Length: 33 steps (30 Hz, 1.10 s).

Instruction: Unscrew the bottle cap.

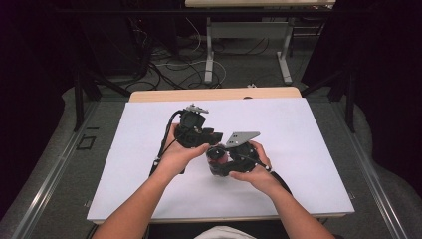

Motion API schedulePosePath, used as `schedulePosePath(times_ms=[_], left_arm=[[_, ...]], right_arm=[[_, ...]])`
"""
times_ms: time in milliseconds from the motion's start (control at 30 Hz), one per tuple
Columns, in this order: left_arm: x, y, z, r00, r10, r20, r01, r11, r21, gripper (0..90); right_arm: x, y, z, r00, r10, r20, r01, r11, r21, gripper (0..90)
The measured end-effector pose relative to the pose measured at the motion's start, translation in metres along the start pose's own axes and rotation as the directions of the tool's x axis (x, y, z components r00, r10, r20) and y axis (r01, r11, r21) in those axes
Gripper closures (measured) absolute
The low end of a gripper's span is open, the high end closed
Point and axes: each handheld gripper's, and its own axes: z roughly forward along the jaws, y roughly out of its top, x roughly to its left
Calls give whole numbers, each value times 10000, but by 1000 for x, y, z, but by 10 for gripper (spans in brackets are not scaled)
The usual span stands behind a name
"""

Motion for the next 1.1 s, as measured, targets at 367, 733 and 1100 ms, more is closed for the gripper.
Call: schedulePosePath(times_ms=[367,733,1100], left_arm=[[7,5,-6,9804,1378,1411,-1382,9904,-65,512],[15,14,-7,8527,4131,3198,-4442,8955,276,488],[17,12,-5,8340,4344,3402,-4768,8777,482,617]], right_arm=[[-4,-1,-2,9984,42,-568,-44,10000,-29,303],[-6,-1,-3,9820,-34,-1889,33,10000,-5,302],[-2,-1,-1,9724,-142,-2330,119,9999,-113,302]])
